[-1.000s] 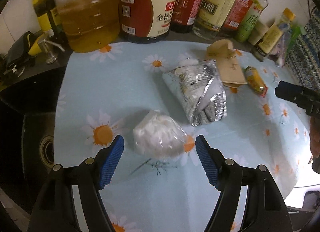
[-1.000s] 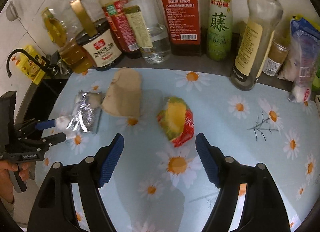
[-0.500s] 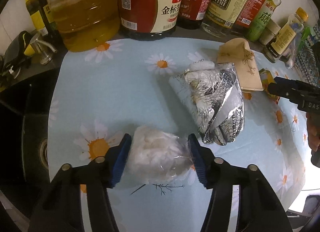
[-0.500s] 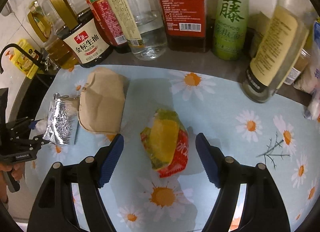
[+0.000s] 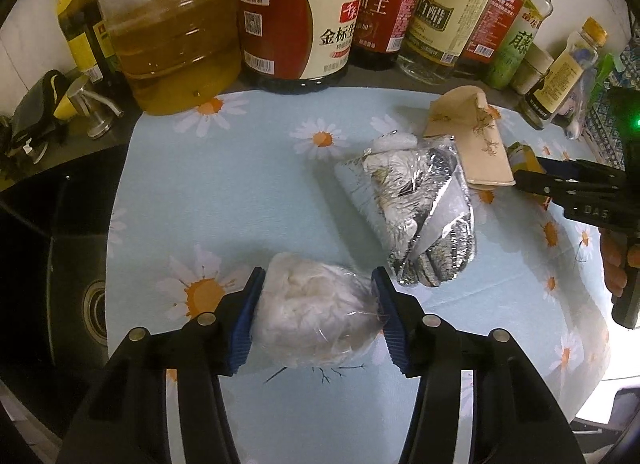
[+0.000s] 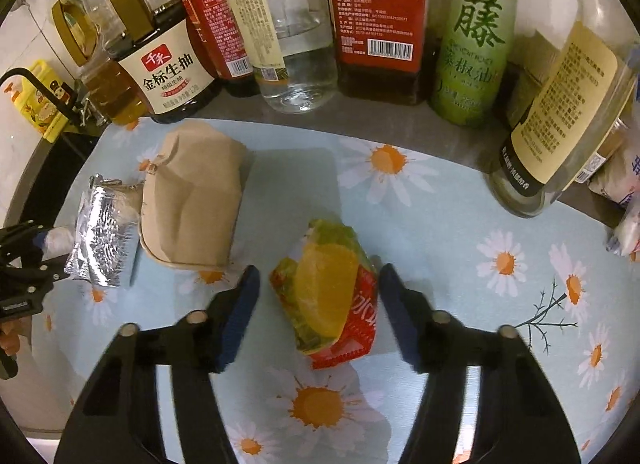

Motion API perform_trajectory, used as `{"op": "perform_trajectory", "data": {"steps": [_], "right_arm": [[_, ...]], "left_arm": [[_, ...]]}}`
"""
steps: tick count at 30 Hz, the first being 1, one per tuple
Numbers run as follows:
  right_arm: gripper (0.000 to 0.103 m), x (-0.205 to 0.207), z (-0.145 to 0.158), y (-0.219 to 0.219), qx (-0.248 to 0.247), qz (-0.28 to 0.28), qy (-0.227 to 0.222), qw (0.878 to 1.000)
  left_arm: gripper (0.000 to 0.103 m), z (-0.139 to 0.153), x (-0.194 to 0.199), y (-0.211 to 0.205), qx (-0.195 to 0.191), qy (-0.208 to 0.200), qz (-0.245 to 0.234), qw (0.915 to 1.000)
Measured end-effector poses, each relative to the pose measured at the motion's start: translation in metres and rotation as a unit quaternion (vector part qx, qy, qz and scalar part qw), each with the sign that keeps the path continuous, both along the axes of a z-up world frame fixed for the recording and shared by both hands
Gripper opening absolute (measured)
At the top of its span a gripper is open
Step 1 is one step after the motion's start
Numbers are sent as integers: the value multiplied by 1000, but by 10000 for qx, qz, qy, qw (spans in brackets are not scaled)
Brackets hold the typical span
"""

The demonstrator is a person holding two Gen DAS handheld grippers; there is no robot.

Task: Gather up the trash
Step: 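Carry the tissue bag and snack packet down to the black bin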

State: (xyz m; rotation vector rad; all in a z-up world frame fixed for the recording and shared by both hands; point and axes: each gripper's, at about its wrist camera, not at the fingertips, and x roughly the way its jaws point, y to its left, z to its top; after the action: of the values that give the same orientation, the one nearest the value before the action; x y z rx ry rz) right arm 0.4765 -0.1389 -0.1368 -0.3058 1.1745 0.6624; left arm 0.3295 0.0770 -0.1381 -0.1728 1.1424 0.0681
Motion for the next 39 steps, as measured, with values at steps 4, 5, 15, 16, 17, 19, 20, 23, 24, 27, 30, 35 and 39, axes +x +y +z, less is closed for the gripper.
{"op": "perform_trajectory", "data": {"steps": [4, 5, 15, 16, 17, 19, 20, 23, 24, 27, 30, 35, 39], "right_arm": [[54, -3, 0, 1, -57, 19, -47, 10000], [54, -4, 0, 1, -51, 23, -38, 10000], [51, -29, 12, -2, 54, 77, -86, 9999], [51, -32, 14, -4, 72, 75, -81, 9999], [51, -35, 15, -4, 82, 76, -83, 9999], [51, -45, 19, -6, 93, 95, -97, 9999], [51, -49, 20, -6, 100, 92, -89, 9999], [51, -66, 26, -9, 126, 105, -81, 9998], [51, -72, 28, -9, 142, 110, -74, 9998], [51, -89, 33, -12, 189, 130, -58, 9997], [51, -106, 38, -13, 224, 152, -45, 9996], [51, -143, 56, -16, 365, 222, -108, 9990], [51, -169, 66, -16, 462, 282, -145, 9984]], "left_arm": [[52, 2, -8, 0, 10, 7, 33, 10000], [52, 2, -9, -1, 6, 12, 32, 10000], [52, 21, -35, -2, -31, -111, 63, 9999], [52, 22, -38, -3, -33, -121, 61, 9999], [52, 23, -41, -4, -47, -135, 60, 9999], [52, 26, -47, -7, -70, -166, 55, 9998], [52, 27, -51, -8, -74, -181, 56, 9998], [52, 27, -61, -14, -99, -188, 26, 9998], [52, 28, -66, -17, -123, -199, 11, 9997], [52, 30, -78, -24, -145, -229, -38, 9996], [52, 32, -91, -29, -165, -247, -54, 9995], [52, 39, -119, -31, -190, -333, -31, 9993], [52, 42, -140, -33, -243, -363, -12, 9990]]}}
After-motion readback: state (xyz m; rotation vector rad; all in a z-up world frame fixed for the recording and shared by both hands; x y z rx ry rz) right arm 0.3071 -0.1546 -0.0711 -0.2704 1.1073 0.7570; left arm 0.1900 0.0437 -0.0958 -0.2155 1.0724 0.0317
